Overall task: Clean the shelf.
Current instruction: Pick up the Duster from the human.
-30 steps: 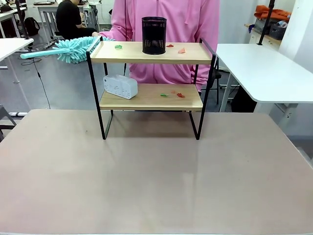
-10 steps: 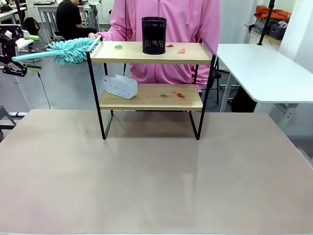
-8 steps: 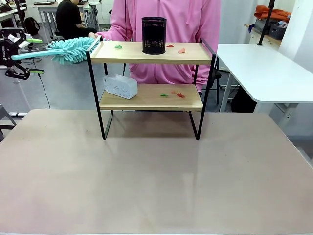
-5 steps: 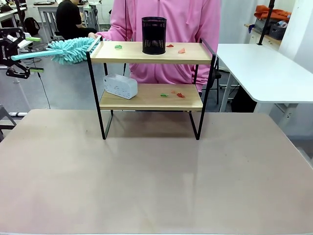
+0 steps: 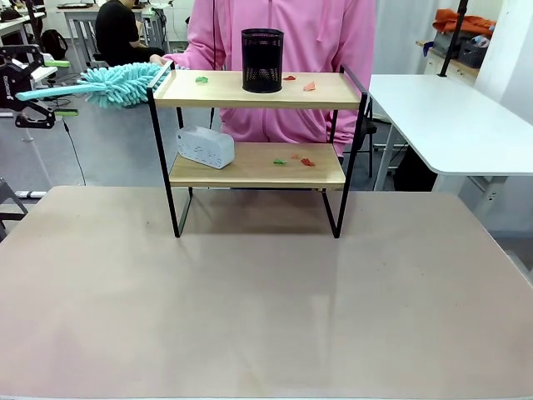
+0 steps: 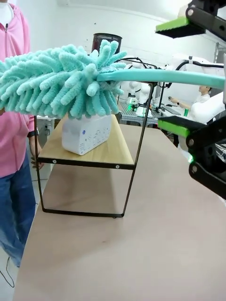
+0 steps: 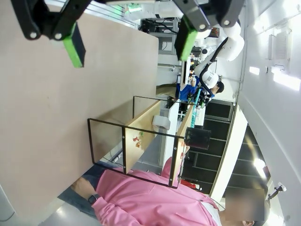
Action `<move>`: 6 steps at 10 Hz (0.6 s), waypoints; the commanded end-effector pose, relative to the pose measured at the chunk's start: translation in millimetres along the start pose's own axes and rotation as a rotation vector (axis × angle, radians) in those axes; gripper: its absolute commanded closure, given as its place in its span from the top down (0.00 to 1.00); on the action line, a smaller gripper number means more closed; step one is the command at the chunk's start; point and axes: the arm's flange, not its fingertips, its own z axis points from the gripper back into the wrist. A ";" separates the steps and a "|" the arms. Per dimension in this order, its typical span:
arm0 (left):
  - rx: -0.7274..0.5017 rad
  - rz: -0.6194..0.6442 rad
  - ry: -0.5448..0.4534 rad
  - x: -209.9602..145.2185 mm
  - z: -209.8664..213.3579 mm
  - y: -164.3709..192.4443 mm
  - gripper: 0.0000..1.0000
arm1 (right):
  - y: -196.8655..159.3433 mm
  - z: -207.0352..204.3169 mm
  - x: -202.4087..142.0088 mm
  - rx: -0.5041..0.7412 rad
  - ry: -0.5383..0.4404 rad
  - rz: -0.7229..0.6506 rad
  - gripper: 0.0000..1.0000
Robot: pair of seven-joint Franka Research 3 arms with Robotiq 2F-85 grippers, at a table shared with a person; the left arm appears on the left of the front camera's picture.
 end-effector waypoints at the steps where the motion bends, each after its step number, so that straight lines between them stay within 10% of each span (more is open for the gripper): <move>1: -0.024 0.008 -0.003 -1.6 -0.4 -1.1 0.00 | 1.4 -2.1 3.0 0.015 -0.009 0.025 1.00; 2: -0.018 0.007 0.003 -0.9 -2.3 -1.4 0.39 | 1.4 -2.1 3.0 0.015 -0.009 0.025 1.00; 3: -0.014 0.008 0.003 -1.0 -3.5 -1.3 0.00 | 1.4 -2.1 3.0 0.015 -0.009 0.025 1.00; 6: -0.014 -0.001 -0.019 -0.6 -3.0 0.0 0.00 | 1.4 -2.1 3.0 0.015 -0.009 0.025 1.00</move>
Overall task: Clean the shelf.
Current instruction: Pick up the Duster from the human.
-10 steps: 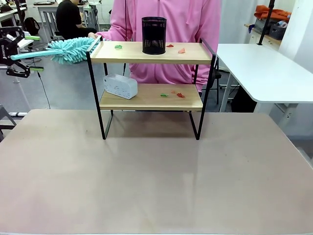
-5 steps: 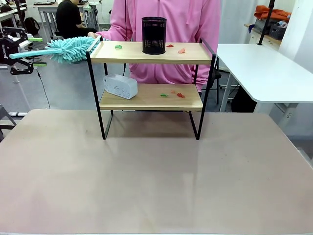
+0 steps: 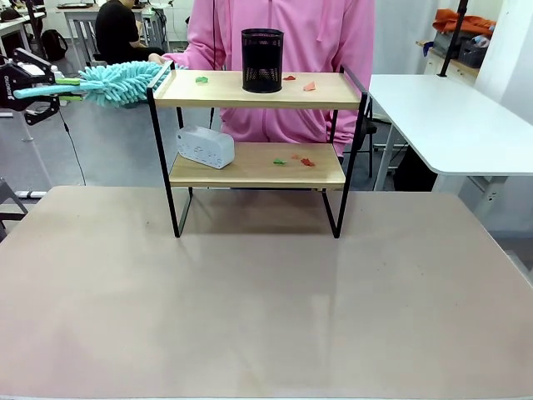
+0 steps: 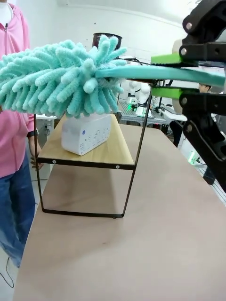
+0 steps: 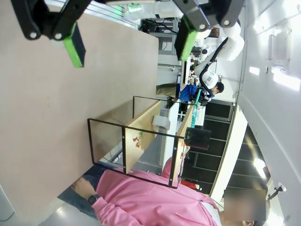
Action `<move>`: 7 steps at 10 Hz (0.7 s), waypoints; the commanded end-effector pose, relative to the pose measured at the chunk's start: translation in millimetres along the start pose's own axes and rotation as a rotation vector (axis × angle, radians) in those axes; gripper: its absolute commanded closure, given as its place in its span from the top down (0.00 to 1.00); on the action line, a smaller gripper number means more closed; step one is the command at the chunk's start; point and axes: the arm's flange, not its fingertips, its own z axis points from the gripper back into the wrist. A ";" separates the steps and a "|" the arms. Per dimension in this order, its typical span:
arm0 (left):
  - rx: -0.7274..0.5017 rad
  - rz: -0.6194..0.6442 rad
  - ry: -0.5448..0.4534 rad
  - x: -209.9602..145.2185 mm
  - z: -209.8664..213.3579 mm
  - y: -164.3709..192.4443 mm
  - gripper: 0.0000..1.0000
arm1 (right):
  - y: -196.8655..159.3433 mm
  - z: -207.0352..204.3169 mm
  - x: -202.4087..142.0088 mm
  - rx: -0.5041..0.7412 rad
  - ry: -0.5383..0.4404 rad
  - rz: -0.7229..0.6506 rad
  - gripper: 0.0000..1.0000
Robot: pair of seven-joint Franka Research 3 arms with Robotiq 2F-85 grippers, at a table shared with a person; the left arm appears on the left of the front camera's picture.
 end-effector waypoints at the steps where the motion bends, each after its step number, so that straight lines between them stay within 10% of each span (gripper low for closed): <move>1: -0.016 0.002 -0.017 -0.8 -0.9 -0.2 0.00 | 1.4 -2.2 3.0 0.015 -0.009 0.025 1.00; 7: -0.004 -0.052 -0.009 -6.1 14.6 -6.7 0.00 | 1.4 -2.2 3.0 0.015 -0.009 0.025 1.00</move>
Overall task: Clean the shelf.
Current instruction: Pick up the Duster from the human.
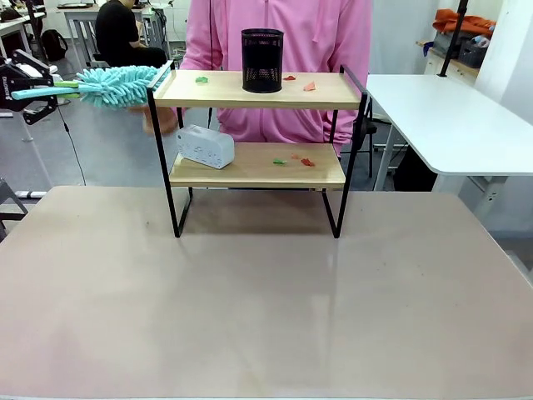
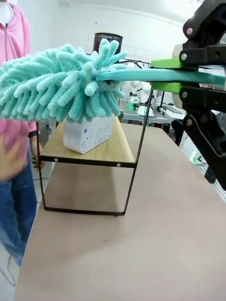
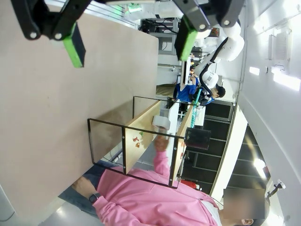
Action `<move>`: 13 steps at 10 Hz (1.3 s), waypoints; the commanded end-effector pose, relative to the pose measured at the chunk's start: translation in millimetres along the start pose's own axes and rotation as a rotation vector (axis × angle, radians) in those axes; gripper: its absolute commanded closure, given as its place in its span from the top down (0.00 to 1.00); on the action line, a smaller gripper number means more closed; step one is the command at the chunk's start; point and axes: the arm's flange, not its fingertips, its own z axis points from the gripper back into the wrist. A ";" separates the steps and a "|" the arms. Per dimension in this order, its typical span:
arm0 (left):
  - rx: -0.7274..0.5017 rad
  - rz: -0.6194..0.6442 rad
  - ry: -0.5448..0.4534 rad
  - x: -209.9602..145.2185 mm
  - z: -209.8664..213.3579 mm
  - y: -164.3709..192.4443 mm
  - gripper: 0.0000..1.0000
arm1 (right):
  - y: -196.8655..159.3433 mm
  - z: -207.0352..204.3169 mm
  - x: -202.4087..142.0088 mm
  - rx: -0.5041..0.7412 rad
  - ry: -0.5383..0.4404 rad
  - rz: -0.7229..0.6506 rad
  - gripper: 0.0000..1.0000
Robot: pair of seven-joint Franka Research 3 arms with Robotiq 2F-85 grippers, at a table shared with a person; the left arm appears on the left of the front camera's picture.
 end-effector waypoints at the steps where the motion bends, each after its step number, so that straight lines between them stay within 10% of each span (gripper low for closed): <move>1: 0.000 -0.084 0.113 -22.8 35.6 -21.2 0.00 | 1.4 -2.2 3.0 0.015 -0.010 0.024 1.00; 7: 0.170 -0.302 -0.344 -131.8 154.7 -1.6 0.00 | 1.4 -2.2 3.0 0.015 -0.010 0.024 1.00; 12: 0.426 -0.273 -0.255 -132.6 111.8 41.7 0.00 | 1.4 -2.2 3.0 0.015 -0.010 0.024 1.00; 13: 0.311 -0.263 -0.240 -140.0 132.9 39.1 0.00 | 1.4 -2.2 3.0 0.015 -0.010 0.024 1.00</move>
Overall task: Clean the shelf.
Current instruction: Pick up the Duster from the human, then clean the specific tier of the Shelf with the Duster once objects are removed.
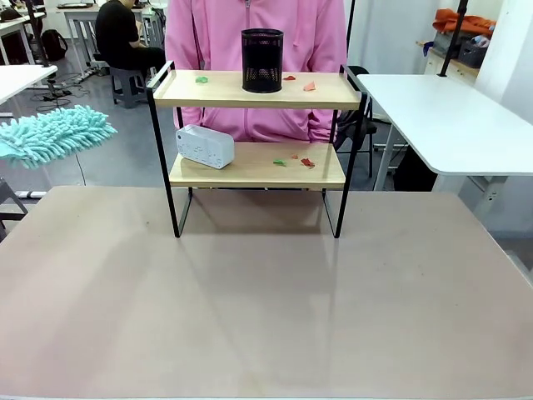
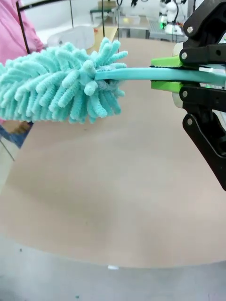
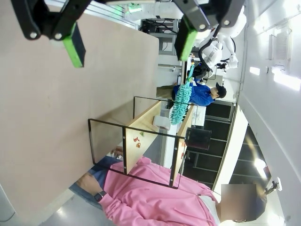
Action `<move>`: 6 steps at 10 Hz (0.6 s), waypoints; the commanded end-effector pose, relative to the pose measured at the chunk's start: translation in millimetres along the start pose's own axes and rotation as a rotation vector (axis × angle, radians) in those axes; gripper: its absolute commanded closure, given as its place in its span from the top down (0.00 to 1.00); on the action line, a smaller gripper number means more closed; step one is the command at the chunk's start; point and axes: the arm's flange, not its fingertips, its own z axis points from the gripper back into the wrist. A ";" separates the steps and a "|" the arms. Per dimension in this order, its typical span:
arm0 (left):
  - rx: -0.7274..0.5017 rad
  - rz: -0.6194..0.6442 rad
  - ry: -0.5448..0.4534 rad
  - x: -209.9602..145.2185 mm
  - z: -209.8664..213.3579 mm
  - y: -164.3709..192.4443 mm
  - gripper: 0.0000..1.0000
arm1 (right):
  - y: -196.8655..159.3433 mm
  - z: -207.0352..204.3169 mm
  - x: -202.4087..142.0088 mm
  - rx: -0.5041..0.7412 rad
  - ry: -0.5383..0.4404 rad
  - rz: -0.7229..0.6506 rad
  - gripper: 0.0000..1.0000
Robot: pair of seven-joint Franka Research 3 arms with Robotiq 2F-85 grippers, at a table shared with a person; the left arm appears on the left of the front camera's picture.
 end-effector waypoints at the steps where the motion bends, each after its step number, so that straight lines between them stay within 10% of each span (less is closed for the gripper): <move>1: -0.062 0.014 -0.018 -1.3 20.3 -0.2 0.00 | 1.5 -1.7 2.3 0.018 -0.012 0.025 1.00; 6: -0.062 0.014 -0.018 -1.3 20.3 -0.2 0.00 | 1.5 -1.7 2.3 0.018 -0.012 0.025 1.00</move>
